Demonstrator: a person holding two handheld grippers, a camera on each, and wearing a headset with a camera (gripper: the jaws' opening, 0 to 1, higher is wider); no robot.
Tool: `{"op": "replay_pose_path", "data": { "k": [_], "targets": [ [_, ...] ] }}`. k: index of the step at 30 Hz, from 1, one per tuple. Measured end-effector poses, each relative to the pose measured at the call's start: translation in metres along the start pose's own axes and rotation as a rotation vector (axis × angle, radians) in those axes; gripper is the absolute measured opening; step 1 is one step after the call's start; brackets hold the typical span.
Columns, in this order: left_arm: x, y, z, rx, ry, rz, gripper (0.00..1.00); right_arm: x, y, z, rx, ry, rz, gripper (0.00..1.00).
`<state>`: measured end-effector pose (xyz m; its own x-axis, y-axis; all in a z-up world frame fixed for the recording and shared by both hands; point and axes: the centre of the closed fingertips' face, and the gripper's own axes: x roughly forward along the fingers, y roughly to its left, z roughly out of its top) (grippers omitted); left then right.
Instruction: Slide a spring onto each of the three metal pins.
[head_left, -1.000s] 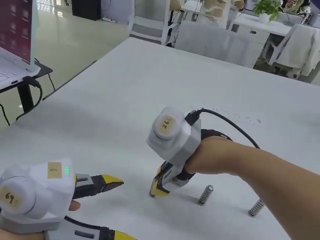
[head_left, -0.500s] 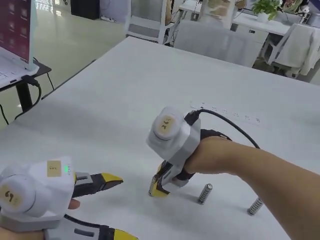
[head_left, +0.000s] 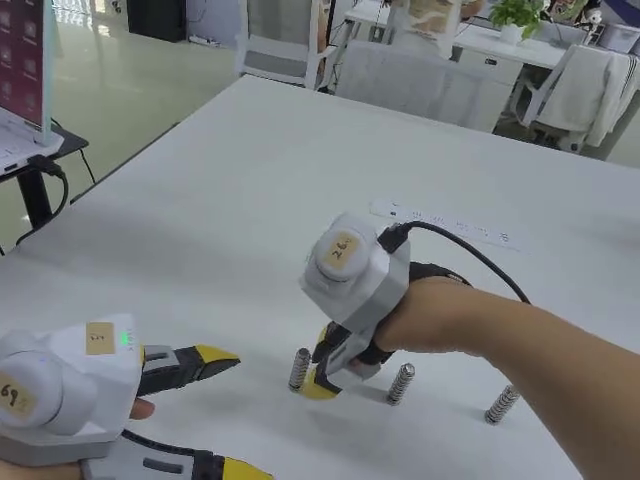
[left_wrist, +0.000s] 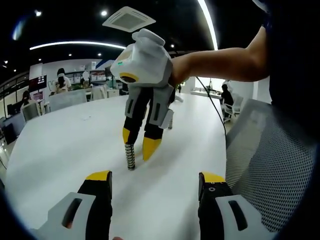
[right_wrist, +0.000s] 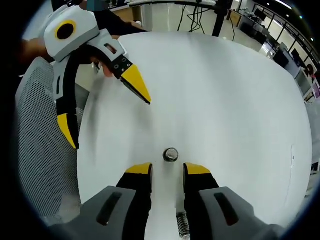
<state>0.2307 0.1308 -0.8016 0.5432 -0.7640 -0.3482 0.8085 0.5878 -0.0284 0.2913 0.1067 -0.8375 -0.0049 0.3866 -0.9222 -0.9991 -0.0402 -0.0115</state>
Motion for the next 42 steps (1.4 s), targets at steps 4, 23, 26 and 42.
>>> {"op": "replay_pose_path", "data": {
  "k": [4,23,26,42],
  "targets": [
    [0.002,-0.002,0.002,0.004,0.000,-0.006,0.66,-0.004,0.002,-0.005,0.019,-0.012,-0.006,0.23],
    [0.006,-0.007,0.004,0.009,0.010,-0.012,0.68,-0.021,0.021,-0.022,0.064,-0.086,-0.043,0.26],
    [0.006,-0.008,0.006,0.009,0.007,-0.014,0.68,-0.024,0.023,-0.023,0.086,-0.108,-0.045,0.26],
    [0.006,-0.015,0.009,0.011,0.007,-0.017,0.69,-0.049,0.041,-0.032,0.137,-0.209,-0.100,0.27]
  ]
}}
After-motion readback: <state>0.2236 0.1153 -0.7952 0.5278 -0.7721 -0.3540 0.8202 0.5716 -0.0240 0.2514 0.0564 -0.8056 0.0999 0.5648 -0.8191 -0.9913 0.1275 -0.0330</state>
